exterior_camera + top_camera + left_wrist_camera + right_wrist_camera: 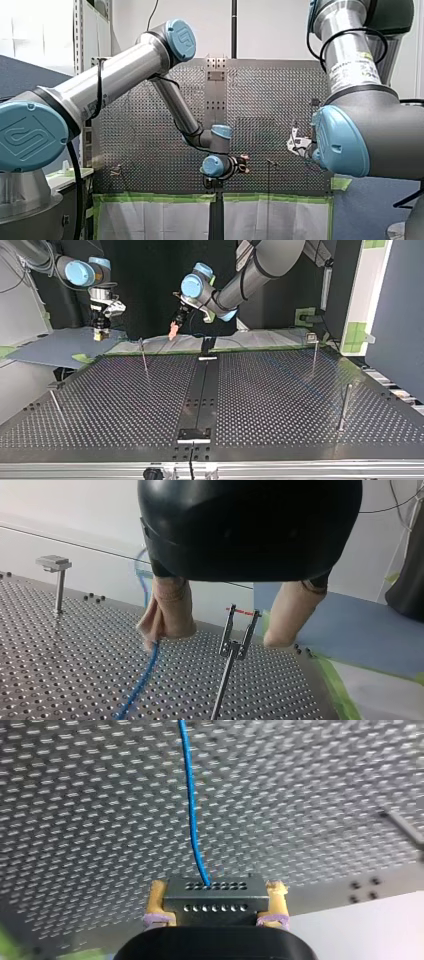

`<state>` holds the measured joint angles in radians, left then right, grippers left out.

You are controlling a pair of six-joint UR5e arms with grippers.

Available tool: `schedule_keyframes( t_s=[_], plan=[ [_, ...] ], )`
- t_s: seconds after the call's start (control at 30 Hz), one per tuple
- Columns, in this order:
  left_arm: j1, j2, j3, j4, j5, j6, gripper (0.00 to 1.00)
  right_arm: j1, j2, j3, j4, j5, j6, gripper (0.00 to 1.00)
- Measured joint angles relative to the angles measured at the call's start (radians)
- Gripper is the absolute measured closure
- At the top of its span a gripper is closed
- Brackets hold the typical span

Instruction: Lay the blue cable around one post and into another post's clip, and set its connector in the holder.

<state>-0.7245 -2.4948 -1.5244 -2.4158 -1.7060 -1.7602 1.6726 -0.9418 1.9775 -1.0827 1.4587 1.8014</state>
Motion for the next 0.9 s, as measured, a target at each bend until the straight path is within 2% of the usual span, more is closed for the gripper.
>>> schedule_keyframes(
  t_s=[0.07,0.23,0.33,0.63,0.9],
  plan=[
    [0.000,0.000,0.000,-0.002,0.000,0.000,0.00,0.000,-0.012,-0.006,0.011,-0.002,-0.002,0.93],
    [0.000,0.000,0.000,-0.009,-0.001,0.001,0.00,-0.001,-0.023,-0.005,0.046,0.000,-0.029,0.93],
    [0.000,0.000,0.000,-0.015,-0.001,0.003,0.00,-0.002,-0.024,0.010,0.048,0.005,-0.039,0.93],
    [-0.005,0.001,-0.031,-0.066,-0.030,0.057,0.00,-0.005,-0.024,0.056,0.024,0.017,-0.046,0.93],
    [-0.007,0.008,-0.115,-0.001,-0.030,0.074,0.00,-0.002,-0.023,0.092,0.000,0.019,-0.049,0.93]
  ],
)
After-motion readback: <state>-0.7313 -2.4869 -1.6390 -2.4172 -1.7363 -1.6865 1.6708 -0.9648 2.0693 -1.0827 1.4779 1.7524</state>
